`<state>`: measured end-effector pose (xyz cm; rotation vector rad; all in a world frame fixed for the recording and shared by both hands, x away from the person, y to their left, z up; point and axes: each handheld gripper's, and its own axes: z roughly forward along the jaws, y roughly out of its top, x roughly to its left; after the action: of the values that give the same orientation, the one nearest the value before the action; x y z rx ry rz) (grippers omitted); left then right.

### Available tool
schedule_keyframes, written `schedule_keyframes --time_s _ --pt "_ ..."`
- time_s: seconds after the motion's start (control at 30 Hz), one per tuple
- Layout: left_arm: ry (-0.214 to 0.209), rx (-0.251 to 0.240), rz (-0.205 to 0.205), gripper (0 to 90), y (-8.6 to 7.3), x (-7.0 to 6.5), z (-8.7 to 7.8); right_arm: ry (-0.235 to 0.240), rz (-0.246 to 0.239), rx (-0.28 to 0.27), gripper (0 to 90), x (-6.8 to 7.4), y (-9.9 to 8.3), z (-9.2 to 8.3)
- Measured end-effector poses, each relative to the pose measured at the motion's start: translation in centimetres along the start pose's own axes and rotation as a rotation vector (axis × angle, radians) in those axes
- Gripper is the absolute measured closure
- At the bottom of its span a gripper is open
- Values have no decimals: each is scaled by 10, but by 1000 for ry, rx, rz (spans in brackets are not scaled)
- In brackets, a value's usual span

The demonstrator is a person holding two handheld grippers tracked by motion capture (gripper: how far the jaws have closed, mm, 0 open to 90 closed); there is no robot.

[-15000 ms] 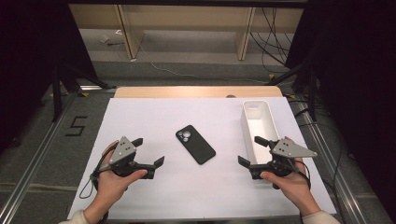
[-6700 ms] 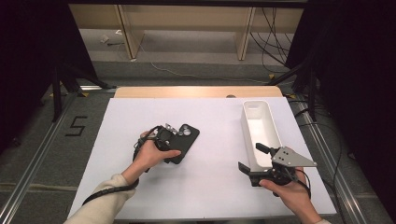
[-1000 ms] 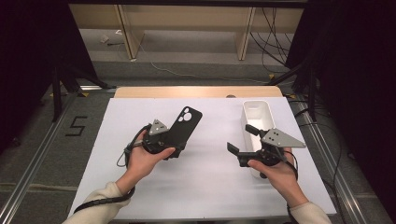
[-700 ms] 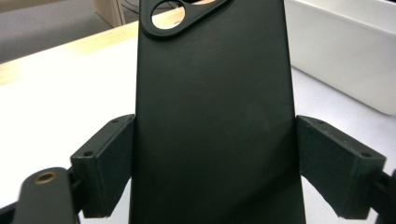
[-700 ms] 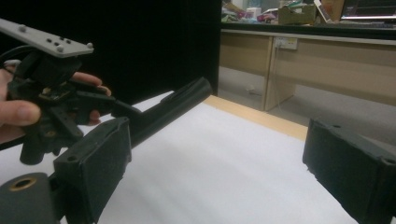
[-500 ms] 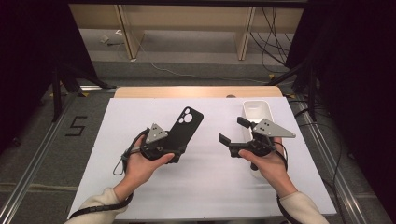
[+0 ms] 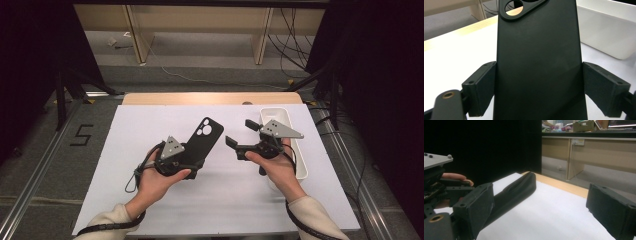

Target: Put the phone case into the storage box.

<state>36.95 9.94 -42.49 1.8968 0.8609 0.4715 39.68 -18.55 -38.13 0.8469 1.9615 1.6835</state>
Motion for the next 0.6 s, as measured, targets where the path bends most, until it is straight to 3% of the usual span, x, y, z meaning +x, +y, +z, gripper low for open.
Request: schedule_keyframes --time_s 0.6 --pt "-23 -10 19 156 0 -12 3 24 47 14 97 1 0 27"
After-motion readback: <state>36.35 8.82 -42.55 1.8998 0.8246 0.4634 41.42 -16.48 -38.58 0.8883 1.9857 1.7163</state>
